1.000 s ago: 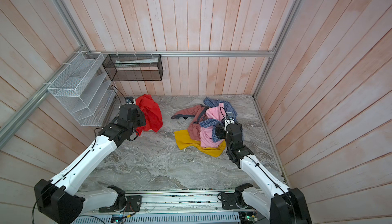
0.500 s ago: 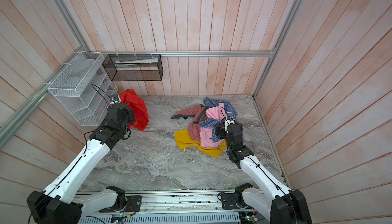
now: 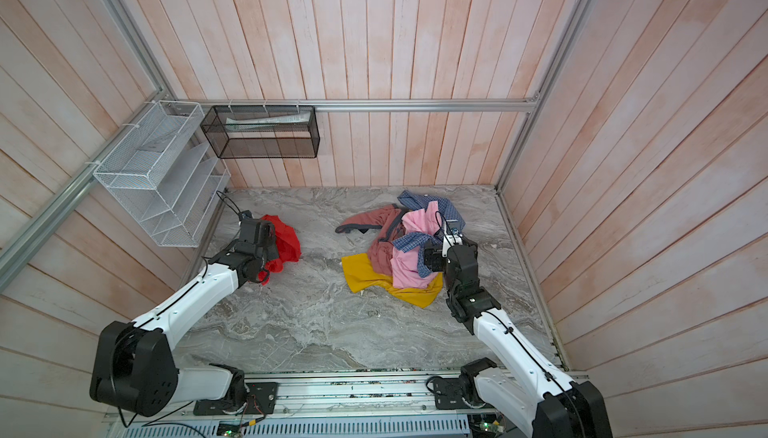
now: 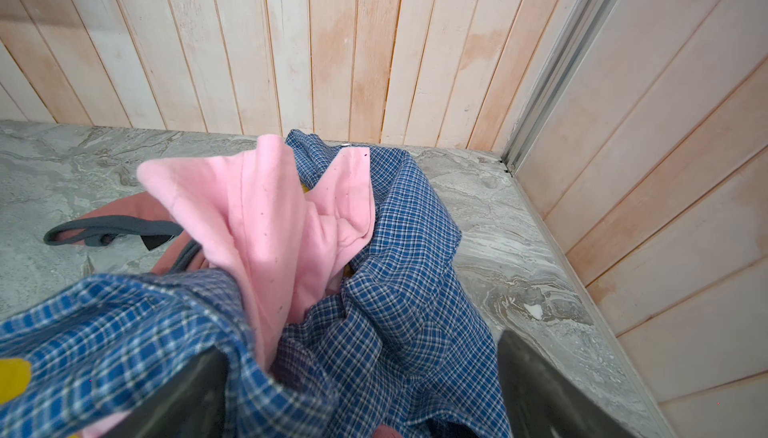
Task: Pick out a specific cloth from the pile
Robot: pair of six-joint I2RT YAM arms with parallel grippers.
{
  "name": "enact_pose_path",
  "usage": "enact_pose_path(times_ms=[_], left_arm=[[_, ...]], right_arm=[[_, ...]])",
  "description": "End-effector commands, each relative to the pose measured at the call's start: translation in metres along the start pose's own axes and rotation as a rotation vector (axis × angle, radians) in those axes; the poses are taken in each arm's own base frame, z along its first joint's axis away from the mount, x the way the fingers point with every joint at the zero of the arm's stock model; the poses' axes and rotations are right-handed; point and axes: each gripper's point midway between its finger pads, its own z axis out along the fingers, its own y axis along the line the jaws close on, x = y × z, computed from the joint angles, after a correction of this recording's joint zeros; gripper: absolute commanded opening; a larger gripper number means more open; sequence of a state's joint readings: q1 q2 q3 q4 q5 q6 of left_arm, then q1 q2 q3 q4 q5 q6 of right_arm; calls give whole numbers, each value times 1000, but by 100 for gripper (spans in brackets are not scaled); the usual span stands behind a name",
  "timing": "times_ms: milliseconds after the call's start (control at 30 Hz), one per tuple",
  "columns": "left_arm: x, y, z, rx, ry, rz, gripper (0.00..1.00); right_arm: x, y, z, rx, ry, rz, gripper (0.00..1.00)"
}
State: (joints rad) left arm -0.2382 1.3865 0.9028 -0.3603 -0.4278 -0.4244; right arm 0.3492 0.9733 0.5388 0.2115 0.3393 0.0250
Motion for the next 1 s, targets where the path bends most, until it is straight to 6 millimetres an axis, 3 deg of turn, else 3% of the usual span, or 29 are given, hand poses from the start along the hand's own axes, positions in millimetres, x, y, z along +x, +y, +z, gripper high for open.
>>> enact_pose_path(times_ms=[0, 133, 300, 367, 500, 633, 967], left_arm=[[20, -10, 15, 39, 58, -26, 0], [47, -12, 32, 14, 149, 6, 0], [66, -16, 46, 5, 215, 14, 3], [70, -17, 49, 11, 228, 7, 12], [78, -17, 51, 10, 243, -22, 48], [75, -17, 47, 18, 226, -55, 71], [29, -40, 3, 180, 57, -89, 87]], right_arm=[[1, -5, -1, 21, -2, -6, 98], [2, -4, 0, 17, 2, -5, 98], [4, -5, 0, 22, 6, -5, 98], [5, -6, 0, 26, 10, -7, 98], [8, -8, 0, 34, 19, -14, 98], [9, -12, 0, 48, 22, -22, 98], [2, -26, -5, 89, -7, -21, 98]])
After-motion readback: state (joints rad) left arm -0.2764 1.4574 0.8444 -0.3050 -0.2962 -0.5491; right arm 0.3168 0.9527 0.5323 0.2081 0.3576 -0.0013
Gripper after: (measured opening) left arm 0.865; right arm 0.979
